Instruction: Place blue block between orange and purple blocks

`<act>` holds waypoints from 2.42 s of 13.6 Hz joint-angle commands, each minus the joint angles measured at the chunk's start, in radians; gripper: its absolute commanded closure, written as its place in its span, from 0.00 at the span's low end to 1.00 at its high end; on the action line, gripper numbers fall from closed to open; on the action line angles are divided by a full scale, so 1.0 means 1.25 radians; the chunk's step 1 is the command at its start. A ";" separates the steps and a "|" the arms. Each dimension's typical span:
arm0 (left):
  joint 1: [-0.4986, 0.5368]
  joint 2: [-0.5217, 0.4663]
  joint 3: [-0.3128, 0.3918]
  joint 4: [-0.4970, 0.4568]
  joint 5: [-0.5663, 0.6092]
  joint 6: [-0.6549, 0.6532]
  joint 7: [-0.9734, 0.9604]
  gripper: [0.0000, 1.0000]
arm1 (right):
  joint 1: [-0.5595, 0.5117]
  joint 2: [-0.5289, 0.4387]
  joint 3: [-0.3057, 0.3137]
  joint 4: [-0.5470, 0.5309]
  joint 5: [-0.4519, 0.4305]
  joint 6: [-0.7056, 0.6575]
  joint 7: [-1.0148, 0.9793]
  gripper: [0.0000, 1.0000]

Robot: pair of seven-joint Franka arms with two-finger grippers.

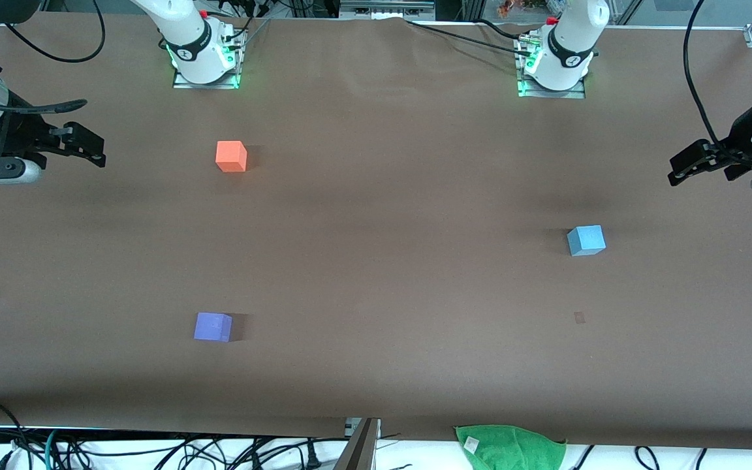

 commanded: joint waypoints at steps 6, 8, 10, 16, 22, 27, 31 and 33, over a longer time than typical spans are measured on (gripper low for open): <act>-0.014 0.012 0.001 0.035 -0.019 -0.022 0.000 0.00 | -0.001 0.010 -0.001 0.022 0.003 -0.006 -0.010 0.00; -0.012 0.011 -0.001 0.037 -0.017 -0.050 -0.010 0.00 | -0.003 0.010 -0.001 0.022 0.003 -0.006 -0.011 0.00; -0.003 0.011 0.004 0.047 -0.019 -0.057 -0.010 0.00 | -0.001 0.010 -0.001 0.022 0.003 -0.006 -0.010 0.00; 0.002 0.009 0.006 0.031 -0.015 -0.075 -0.008 0.00 | -0.001 0.010 -0.001 0.022 0.004 -0.006 -0.009 0.00; 0.003 0.012 0.006 -0.003 -0.010 -0.075 -0.008 0.00 | -0.003 0.010 -0.001 0.022 0.010 -0.005 -0.009 0.00; 0.010 0.022 0.006 0.002 -0.013 -0.069 -0.010 0.00 | -0.001 0.010 -0.001 0.022 0.010 -0.005 -0.009 0.00; 0.010 0.022 0.002 0.000 -0.012 -0.070 -0.015 0.00 | -0.003 0.010 -0.001 0.022 0.010 -0.005 -0.010 0.00; 0.010 0.025 0.002 0.000 -0.010 -0.068 -0.015 0.00 | -0.003 0.011 -0.001 0.022 0.010 -0.005 -0.010 0.00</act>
